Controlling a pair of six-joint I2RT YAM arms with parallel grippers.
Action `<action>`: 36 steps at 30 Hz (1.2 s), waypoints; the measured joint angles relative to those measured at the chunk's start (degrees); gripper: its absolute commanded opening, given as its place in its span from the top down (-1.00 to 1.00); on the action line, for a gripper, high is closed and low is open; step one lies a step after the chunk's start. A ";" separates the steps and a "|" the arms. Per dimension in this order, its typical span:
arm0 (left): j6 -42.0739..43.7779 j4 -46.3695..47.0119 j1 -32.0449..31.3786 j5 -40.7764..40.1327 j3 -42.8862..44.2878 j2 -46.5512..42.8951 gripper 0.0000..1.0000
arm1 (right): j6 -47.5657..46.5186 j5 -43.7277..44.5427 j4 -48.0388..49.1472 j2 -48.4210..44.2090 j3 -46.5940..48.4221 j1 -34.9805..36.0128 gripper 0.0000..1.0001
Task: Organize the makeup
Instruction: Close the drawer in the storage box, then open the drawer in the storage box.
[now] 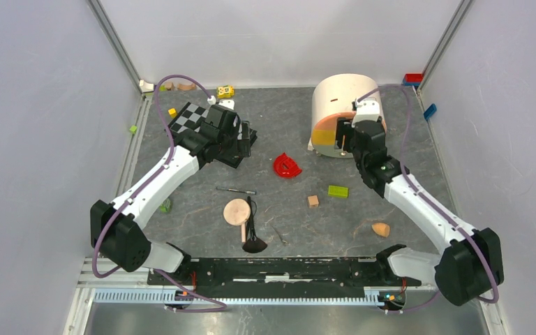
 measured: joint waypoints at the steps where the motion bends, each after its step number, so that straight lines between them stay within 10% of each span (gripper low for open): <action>1: 0.00 0.00 0.02 0.00 0.00 0.00 -0.89 | -0.13 -0.76 -2.62 0.04 2.03 -0.35 -0.51; 12: 0.00 0.00 0.28 0.07 0.00 0.00 -0.89 | 0.74 -10.12 -25.66 9.22 28.17 -5.53 -0.44; 36: -0.02 0.81 1.62 2.60 -0.02 -0.55 -0.87 | 2.10 -15.45 -28.39 1.33 23.34 -8.20 -0.46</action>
